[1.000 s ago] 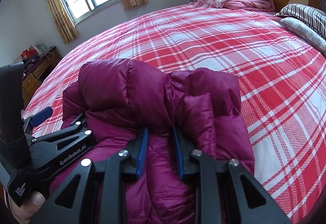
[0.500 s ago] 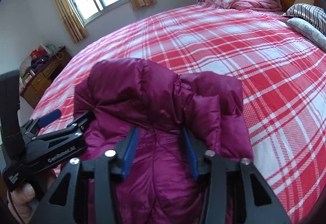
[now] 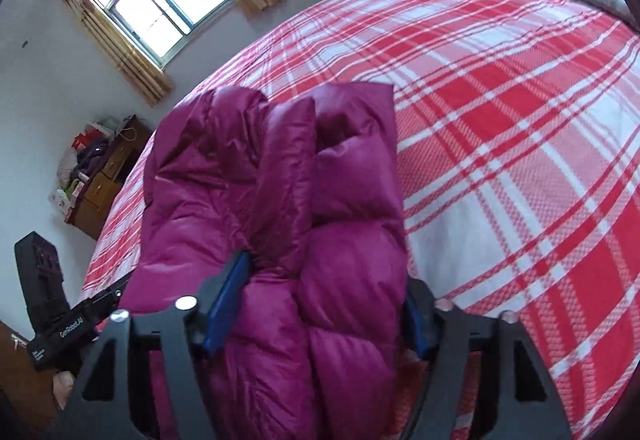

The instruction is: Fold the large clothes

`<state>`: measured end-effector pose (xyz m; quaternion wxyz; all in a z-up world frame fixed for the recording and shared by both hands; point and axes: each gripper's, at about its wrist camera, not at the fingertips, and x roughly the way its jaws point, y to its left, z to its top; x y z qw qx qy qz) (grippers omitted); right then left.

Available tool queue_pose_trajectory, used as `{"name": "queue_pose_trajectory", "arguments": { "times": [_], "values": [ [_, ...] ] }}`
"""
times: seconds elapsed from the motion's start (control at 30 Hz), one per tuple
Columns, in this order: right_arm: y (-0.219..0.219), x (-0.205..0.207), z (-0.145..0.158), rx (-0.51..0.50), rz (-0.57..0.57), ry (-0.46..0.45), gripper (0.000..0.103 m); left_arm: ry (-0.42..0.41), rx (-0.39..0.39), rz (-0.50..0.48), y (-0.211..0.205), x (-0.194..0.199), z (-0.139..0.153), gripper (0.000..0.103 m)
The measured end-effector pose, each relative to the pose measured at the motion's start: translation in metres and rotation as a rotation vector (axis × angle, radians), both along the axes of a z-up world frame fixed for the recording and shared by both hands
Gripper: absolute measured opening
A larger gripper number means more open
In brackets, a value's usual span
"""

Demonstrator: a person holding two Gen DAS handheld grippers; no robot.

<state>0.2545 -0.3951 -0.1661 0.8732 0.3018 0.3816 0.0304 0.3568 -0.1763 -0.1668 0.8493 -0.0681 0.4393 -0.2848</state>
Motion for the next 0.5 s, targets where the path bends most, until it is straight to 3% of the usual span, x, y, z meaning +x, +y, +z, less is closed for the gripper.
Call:
{"name": "queue_pose_trajectory", "arguments": {
  "times": [0.03,0.07,0.13,0.2,0.3,0.5],
  "values": [
    [0.002,-0.001,0.001,0.014,0.006,-0.001,0.045,-0.005,-0.013,-0.025,-0.004,-0.004,0.002,0.067],
    [0.004,-0.003,0.002,0.016,0.011,-0.001,0.037,-0.013,-0.019,-0.056,-0.009,-0.01,0.005,0.059],
    [0.013,-0.009,0.012,-0.019,0.019,-0.011,0.028,-0.082,0.063,-0.064,-0.019,-0.025,0.016,0.048],
    [0.027,-0.018,0.023,-0.067,0.031,-0.023,0.025,-0.122,0.108,-0.06,-0.02,-0.039,0.027,0.037],
    [0.044,-0.029,0.033,-0.059,0.057,-0.048,0.023,-0.163,0.126,-0.03,-0.007,-0.06,0.048,0.031],
    [0.1,-0.033,0.053,-0.041,0.158,-0.11,0.023,-0.287,0.192,0.059,0.04,-0.102,0.09,0.031]
  ]
}}
